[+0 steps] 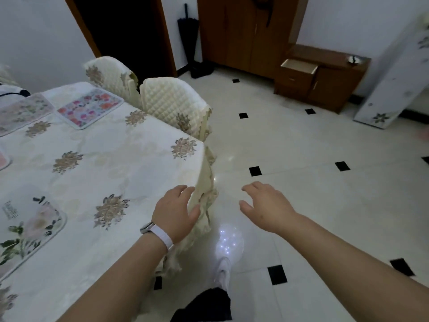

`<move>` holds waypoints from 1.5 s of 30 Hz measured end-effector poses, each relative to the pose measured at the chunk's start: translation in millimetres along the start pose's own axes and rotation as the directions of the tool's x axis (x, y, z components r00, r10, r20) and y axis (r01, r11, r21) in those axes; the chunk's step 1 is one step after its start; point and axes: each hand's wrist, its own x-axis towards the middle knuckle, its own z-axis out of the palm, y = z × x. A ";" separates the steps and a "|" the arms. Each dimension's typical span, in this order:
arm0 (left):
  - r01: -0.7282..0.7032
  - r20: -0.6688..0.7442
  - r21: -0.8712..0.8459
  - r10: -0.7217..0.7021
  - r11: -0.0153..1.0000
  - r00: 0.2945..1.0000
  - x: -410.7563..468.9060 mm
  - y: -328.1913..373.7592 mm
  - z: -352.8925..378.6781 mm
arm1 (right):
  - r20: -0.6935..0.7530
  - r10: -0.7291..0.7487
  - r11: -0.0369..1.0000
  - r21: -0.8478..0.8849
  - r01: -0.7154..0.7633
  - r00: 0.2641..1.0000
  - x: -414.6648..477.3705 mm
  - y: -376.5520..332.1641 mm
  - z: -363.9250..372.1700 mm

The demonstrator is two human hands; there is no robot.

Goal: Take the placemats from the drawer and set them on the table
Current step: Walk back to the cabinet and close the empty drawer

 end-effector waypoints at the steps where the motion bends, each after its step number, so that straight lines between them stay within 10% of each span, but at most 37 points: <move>1: -0.003 -0.002 -0.023 0.003 1.000 1.000 19.3 -0.3 3.4 | -0.003 0.021 1.000 -0.007 -0.021 1.000 11.2 7.7 -3.2; 26: -0.383 0.076 -0.131 0.394 0.915 0.916 371.5 81.0 38.7 | -0.137 0.428 0.904 0.046 -0.426 0.893 191.5 166.2 -127.8; 45: -0.469 0.107 0.070 0.461 0.880 0.881 615.5 285.2 77.5 | -0.192 0.325 0.945 0.029 -0.325 0.926 341.5 436.2 -232.6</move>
